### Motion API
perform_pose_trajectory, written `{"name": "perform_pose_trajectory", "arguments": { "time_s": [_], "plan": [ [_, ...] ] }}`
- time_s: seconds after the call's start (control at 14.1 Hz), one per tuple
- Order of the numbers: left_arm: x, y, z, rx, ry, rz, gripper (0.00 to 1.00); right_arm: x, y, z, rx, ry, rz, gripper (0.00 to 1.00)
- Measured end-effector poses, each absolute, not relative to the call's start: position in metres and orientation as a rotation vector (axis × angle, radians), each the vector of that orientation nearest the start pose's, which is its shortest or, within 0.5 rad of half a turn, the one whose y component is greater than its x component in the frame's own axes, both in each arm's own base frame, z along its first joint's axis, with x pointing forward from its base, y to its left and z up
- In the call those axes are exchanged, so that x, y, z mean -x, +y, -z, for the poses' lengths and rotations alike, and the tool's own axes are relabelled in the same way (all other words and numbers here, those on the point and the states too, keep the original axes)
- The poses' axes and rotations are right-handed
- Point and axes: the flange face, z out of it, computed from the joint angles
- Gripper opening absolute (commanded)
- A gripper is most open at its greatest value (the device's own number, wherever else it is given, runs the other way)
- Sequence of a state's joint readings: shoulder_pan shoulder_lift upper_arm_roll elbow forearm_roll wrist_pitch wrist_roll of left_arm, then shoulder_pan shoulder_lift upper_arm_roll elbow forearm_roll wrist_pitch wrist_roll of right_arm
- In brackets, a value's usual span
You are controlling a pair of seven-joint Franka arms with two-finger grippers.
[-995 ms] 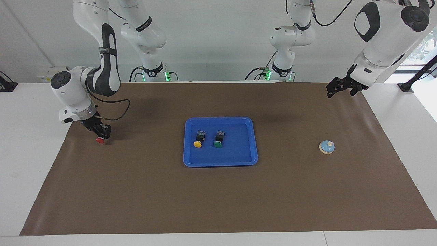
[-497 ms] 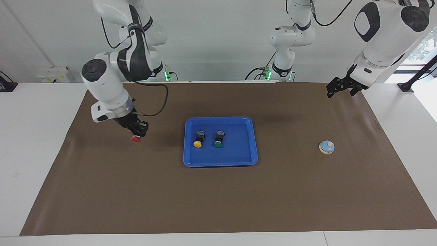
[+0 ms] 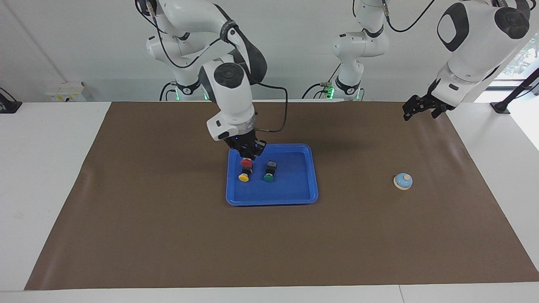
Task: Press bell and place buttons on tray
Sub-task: 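Place the red-top button in the tray beside the green one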
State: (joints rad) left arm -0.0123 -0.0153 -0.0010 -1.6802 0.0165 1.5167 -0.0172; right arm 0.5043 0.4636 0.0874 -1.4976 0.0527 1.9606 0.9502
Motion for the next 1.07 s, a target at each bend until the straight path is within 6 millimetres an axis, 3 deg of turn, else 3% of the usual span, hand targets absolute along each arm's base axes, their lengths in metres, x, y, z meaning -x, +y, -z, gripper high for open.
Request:
{"name": "perform_pose_trajectory", "arguments": {
  "time_s": [0.21,0.78,0.85,0.92,1.07],
  "plan": [
    [-0.539,-0.005,-0.577,3.114,-0.006,-0.231,1.0,-0.579,0.421,-0.366,2.991,0.549,-0.042,0.0],
    [-0.539,-0.005,-0.577,3.114,-0.006,-0.231,1.0,-0.557,0.466,-0.3,3.032,0.419,0.003,0.0],
    [-0.539,-0.005,-0.577,3.114,-0.006,-0.231,1.0,-0.557,0.466,-0.298,3.034,0.42,0.001,0.26],
    [-0.539,-0.005,-0.577,3.114,-0.006,-0.231,1.0,-0.558,0.465,-0.298,3.034,0.423,0.003,0.99],
    [-0.539,-0.005,-0.577,3.114,-0.006,-0.231,1.0,-0.56,0.465,-0.3,3.026,0.46,0.006,1.0]
  ]
}}
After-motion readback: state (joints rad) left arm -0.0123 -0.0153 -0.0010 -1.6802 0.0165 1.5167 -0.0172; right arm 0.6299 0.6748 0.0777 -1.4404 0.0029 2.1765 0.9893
